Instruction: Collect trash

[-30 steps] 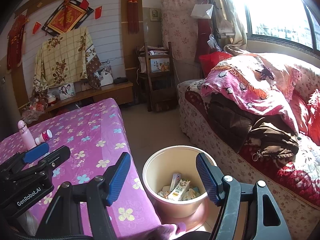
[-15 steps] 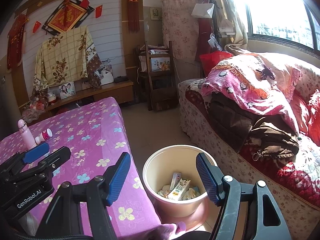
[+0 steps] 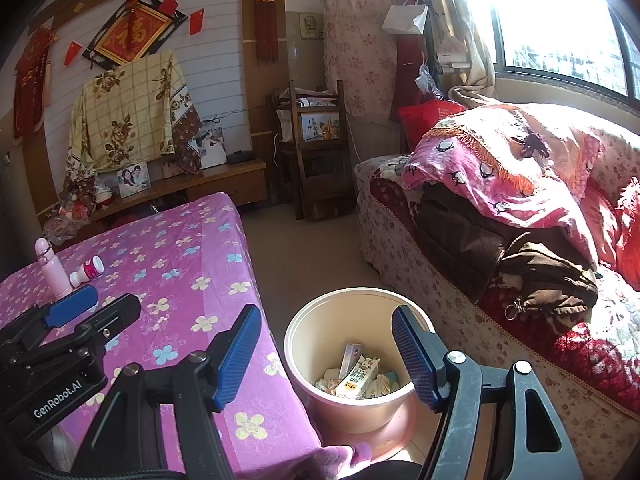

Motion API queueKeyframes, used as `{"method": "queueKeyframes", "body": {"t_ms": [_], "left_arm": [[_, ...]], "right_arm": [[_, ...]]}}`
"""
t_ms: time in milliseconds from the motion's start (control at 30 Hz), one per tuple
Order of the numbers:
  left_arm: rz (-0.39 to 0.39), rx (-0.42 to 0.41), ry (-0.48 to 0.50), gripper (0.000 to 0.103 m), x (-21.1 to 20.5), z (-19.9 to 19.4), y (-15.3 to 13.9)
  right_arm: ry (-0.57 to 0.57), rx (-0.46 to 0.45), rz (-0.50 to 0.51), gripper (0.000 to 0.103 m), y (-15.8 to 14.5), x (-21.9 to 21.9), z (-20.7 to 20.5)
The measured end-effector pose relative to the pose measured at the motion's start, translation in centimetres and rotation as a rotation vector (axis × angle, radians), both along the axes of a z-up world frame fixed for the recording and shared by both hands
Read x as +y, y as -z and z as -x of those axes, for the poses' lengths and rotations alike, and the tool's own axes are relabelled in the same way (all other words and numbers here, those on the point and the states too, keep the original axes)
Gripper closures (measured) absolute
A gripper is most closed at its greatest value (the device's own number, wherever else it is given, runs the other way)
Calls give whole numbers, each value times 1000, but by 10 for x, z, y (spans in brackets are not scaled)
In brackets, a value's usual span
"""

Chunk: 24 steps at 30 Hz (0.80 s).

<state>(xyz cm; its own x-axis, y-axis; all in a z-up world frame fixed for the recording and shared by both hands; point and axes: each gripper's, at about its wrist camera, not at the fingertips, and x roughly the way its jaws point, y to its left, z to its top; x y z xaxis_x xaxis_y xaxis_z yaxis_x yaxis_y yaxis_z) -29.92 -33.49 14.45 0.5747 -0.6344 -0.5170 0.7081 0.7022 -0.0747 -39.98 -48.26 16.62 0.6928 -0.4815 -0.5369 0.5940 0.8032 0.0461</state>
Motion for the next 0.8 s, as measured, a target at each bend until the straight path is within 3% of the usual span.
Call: {"method": "queueKeyframes", "body": {"t_ms": [800], "left_arm": [[-9, 41, 38, 35, 0, -4, 7]], "right_arm": [[2, 16, -14, 31, 9, -1, 1]]}}
